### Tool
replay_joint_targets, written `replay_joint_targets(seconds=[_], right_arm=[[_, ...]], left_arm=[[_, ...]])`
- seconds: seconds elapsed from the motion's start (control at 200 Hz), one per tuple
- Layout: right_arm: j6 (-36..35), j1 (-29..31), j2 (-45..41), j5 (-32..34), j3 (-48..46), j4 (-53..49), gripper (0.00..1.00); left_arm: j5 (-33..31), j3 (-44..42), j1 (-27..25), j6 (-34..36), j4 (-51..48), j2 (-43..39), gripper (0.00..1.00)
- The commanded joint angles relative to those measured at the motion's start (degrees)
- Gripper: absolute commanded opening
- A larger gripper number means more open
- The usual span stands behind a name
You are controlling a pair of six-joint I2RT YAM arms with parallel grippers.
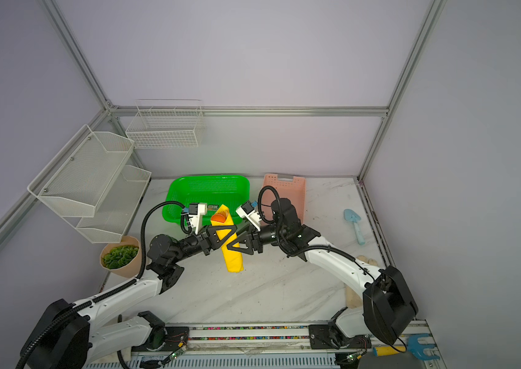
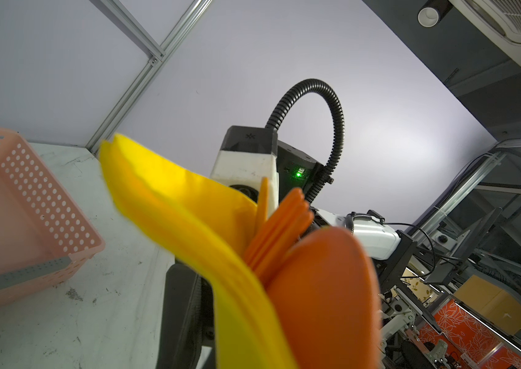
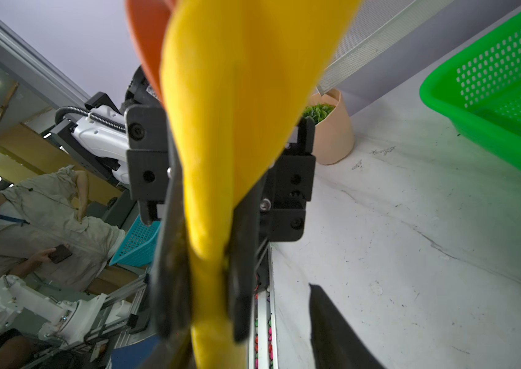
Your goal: Place the utensils on the paper napkin and roll it up
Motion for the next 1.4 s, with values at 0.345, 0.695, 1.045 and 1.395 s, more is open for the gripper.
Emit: replay_joint_targets(seconds=[0.345, 0.695, 1.045, 1.395], right_arm=[[4.3, 2.3, 2.3, -3.4, -0.6, 8.7, 0.0], [14.3, 2.5, 1.5, -2.3, -5.3, 23.4, 0.51], [15.0, 2.4, 3.9, -1.8, -0.9, 23.5, 0.49], [12.7, 2.3, 4.8, -2.5, 0.8, 19.5, 0.0]], left_arm=[[0.1, 5.1, -0.1, 1.1, 4.1, 1.1, 0.0], [0.1, 5.2, -0.1, 0.9, 4.7, 1.3, 0.0], [0.3, 5.0, -0.1, 0.6, 4.7, 1.0, 0.0], [0.6, 5.1, -0.1, 1.3, 3.6, 0.5, 0.0]])
